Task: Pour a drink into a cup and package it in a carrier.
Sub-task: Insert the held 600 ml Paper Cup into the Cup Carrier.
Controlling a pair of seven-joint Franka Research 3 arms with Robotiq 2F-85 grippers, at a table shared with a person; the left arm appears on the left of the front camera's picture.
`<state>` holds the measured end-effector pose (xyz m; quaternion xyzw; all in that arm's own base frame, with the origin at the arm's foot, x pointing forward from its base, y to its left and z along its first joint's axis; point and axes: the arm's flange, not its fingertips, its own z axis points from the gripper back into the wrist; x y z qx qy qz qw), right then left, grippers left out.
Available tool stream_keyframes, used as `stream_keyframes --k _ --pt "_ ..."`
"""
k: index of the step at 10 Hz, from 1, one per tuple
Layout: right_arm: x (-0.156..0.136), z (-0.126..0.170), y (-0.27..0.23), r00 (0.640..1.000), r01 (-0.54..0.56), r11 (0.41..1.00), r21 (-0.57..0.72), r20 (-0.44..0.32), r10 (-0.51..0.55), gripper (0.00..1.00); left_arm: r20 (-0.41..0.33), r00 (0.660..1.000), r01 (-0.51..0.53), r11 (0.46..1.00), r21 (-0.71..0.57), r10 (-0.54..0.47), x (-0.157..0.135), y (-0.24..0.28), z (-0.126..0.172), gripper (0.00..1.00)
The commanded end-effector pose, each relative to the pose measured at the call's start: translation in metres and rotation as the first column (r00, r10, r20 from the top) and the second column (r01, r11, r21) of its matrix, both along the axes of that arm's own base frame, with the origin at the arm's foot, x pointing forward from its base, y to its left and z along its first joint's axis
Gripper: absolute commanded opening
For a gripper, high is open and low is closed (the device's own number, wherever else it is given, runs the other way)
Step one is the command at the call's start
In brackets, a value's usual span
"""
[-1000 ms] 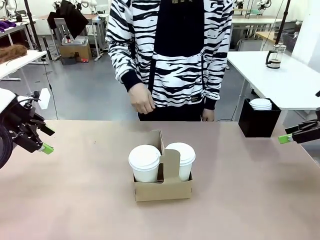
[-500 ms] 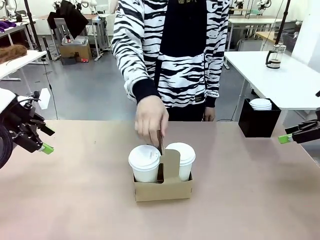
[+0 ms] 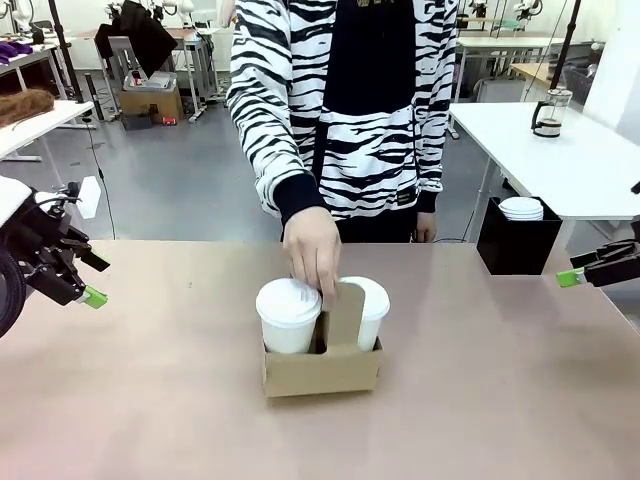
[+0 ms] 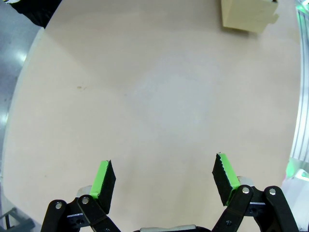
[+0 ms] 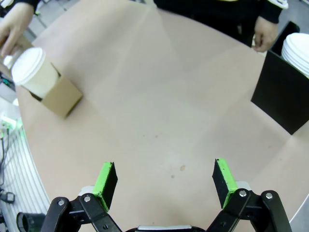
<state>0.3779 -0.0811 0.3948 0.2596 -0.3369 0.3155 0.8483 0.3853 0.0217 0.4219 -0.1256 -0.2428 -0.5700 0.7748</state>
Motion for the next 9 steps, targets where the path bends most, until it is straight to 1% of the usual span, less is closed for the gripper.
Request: stream_keyframes --k 1,9 --pt "0.0013 0.0020 0.0008 1.000 0.004 1.000 -0.016 0.003 -0.004 1.00 0.005 1.000 0.011 1.000 -0.020 -0.011 -0.0003 0.0004 -0.0004 1.00" --pt "0.0013 0.0020 0.0008 1.000 0.004 1.000 -0.016 0.003 -0.004 1.00 0.005 1.000 0.011 1.000 -0.020 -0.011 -0.0003 0.0004 -0.0004 1.00"
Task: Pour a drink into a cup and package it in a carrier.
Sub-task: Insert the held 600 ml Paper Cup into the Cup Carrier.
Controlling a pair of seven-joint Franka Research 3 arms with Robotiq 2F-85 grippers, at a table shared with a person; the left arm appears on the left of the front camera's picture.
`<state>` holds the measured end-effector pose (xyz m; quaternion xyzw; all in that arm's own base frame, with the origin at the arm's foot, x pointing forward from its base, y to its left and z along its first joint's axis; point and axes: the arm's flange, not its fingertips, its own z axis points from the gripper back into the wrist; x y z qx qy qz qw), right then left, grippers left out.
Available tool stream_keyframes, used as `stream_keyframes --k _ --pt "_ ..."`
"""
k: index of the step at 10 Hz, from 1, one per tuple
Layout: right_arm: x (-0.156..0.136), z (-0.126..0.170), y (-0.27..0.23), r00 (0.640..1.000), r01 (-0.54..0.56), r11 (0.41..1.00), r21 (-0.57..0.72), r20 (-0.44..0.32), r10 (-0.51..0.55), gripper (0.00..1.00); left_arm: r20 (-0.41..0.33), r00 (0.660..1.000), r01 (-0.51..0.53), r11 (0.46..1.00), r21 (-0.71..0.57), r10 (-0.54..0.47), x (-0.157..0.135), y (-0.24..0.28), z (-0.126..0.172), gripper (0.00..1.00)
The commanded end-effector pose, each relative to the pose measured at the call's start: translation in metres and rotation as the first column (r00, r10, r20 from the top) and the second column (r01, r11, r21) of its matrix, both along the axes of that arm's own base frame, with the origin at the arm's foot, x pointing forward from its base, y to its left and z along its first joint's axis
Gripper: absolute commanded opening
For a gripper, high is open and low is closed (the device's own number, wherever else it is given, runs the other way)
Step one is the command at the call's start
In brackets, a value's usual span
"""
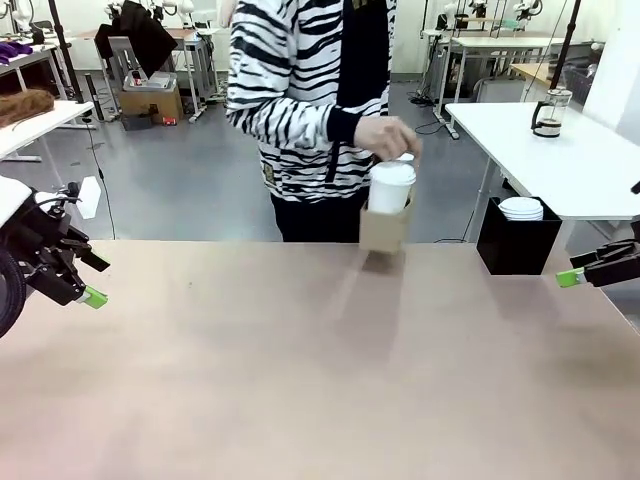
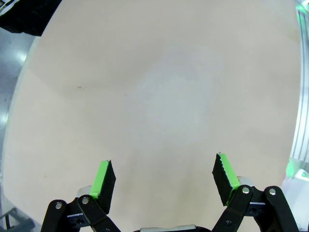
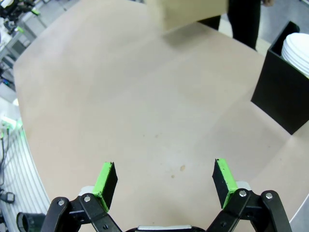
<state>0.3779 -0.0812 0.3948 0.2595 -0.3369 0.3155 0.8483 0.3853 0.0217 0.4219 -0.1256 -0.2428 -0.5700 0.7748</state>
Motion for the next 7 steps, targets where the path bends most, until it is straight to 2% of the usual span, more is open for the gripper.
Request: stream_keyframes --k 1,7 --pt "0.0013 0.0020 0.0008 1.000 0.004 1.000 -0.016 0.003 -0.004 1.00 0.005 1.000 0.011 1.000 -0.020 -0.011 -0.0003 0.0004 -0.0004 1.00" --pt "0.0013 0.0020 0.0008 1.000 0.004 1.000 -0.016 0.003 -0.004 1.00 0.005 1.000 0.011 1.000 -0.020 -0.011 -0.0003 0.0004 -0.0004 1.00"
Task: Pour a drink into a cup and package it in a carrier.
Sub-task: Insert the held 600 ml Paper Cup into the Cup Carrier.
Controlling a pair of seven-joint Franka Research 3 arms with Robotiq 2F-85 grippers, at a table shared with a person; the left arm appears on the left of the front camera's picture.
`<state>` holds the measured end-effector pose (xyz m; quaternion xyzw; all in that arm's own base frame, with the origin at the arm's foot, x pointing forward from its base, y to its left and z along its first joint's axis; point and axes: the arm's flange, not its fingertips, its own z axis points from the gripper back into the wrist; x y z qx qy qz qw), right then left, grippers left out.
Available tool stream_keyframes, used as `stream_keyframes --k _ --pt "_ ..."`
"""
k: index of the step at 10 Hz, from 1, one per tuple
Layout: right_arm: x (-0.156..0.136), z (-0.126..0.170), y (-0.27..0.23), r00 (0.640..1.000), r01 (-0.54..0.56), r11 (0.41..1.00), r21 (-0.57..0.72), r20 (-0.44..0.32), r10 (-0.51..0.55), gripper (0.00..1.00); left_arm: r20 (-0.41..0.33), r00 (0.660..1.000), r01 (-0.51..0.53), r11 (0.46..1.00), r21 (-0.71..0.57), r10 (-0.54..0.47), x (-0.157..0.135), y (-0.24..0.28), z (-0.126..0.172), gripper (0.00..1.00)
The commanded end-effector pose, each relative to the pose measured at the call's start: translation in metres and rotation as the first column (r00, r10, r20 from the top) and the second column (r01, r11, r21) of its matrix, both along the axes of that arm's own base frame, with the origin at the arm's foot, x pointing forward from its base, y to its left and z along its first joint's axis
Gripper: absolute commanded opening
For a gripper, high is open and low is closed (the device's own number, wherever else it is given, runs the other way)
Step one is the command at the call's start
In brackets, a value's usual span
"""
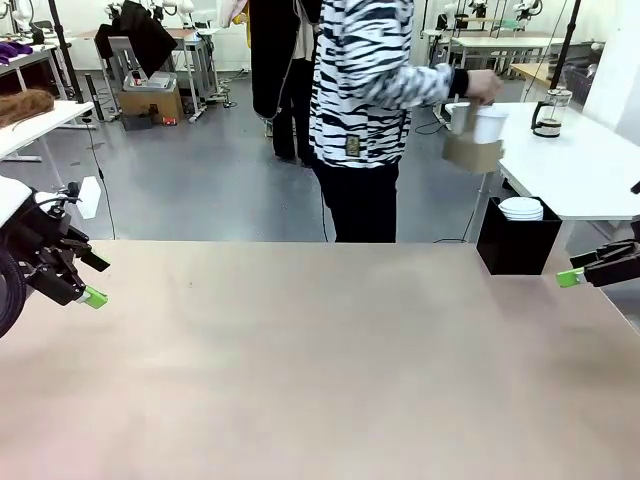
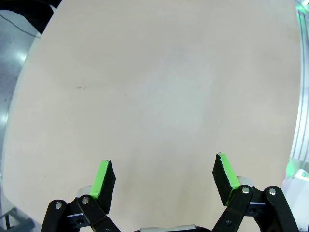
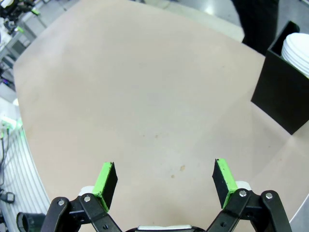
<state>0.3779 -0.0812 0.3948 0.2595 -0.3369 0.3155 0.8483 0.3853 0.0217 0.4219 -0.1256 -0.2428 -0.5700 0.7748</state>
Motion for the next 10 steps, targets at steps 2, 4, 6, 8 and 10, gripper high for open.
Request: stream_keyframes --k 2,4,6,8,10 --pt "0.0013 0.0020 0.0008 1.000 0.004 1.000 -0.016 0.003 -0.004 1.00 0.005 1.000 0.011 1.000 -0.020 -0.011 -0.0003 0.0004 -0.0004 1.00" --pt "0.0013 0.0020 0.0008 1.000 0.004 1.000 -0.016 0.003 -0.004 1.00 0.005 1.000 0.011 1.000 -0.020 -0.011 -0.0003 0.0004 -0.0004 1.00" --pt "0.0013 0.0020 0.0008 1.000 0.004 1.000 -0.016 0.003 -0.004 1.00 0.005 1.000 0.011 1.000 -0.020 -0.011 -0.0003 0.0004 -0.0004 1.00" --pt "0.0013 0.0020 0.0008 1.000 0.004 1.000 -0.016 0.003 -0.004 1.00 0.005 1.000 0.011 1.000 -0.020 -0.011 -0.0003 0.0004 -0.0004 1.00" --pt "0.0013 0.0020 0.0008 1.000 0.004 1.000 -0.016 0.003 -0.004 1.00 0.005 1.000 0.011 1.000 -0.020 -0.011 -0.0003 0.0004 -0.0004 1.00"
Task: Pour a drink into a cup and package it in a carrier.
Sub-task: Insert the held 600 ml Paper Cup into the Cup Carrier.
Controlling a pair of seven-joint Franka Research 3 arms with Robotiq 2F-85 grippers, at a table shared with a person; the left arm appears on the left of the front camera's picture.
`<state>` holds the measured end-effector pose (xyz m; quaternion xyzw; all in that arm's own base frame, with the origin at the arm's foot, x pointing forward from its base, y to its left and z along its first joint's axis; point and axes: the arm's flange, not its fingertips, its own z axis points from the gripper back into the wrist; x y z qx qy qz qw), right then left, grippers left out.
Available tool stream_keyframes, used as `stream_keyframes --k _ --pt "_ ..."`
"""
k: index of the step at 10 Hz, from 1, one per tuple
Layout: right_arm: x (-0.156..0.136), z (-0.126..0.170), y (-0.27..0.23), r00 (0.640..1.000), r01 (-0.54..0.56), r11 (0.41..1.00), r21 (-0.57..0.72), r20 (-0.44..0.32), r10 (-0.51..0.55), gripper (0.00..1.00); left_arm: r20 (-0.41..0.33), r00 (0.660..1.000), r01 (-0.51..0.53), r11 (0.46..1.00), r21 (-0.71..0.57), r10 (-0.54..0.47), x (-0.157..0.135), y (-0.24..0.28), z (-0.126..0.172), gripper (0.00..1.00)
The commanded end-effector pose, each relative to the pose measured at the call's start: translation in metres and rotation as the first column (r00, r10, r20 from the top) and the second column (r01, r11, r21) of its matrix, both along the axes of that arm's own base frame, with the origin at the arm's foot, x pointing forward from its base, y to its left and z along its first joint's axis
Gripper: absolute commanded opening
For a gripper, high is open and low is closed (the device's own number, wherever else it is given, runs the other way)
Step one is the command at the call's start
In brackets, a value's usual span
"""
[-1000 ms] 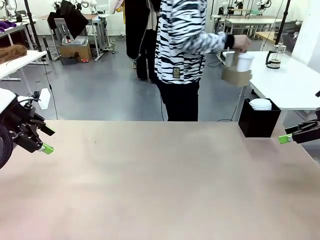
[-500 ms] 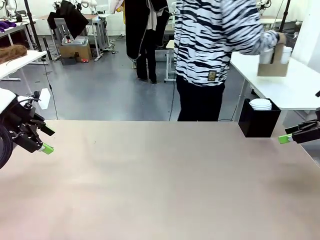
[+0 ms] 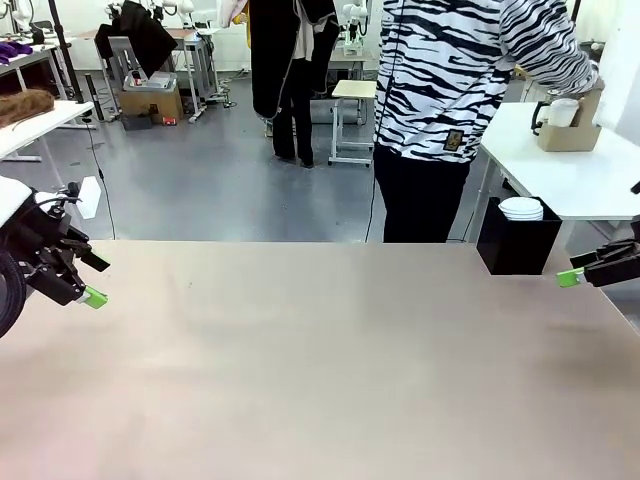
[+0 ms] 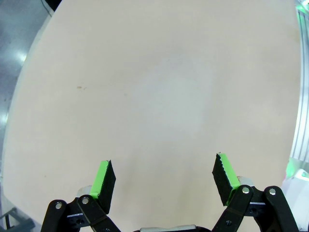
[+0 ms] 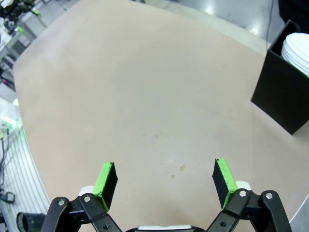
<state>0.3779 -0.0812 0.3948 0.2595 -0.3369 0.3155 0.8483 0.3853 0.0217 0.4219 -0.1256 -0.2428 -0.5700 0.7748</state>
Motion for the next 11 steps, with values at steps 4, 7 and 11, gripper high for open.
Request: stream_keyframes --k 4,7,11 --pt "0.0013 0.0020 0.0008 1.000 0.004 1.000 -0.016 0.003 -0.004 1.00 0.005 1.000 0.011 1.000 -0.020 -0.011 -0.0003 0.0004 -0.0004 1.00" --pt "0.0013 0.0020 0.0008 1.000 0.004 1.000 -0.016 0.003 -0.004 1.00 0.005 1.000 0.011 1.000 -0.020 -0.011 -0.0003 0.0004 -0.0004 1.00" --pt "0.0013 0.0020 0.0008 1.000 0.004 1.000 -0.016 0.003 -0.004 1.00 0.005 1.000 0.011 1.000 -0.020 -0.011 -0.0003 0.0004 -0.0004 1.00"
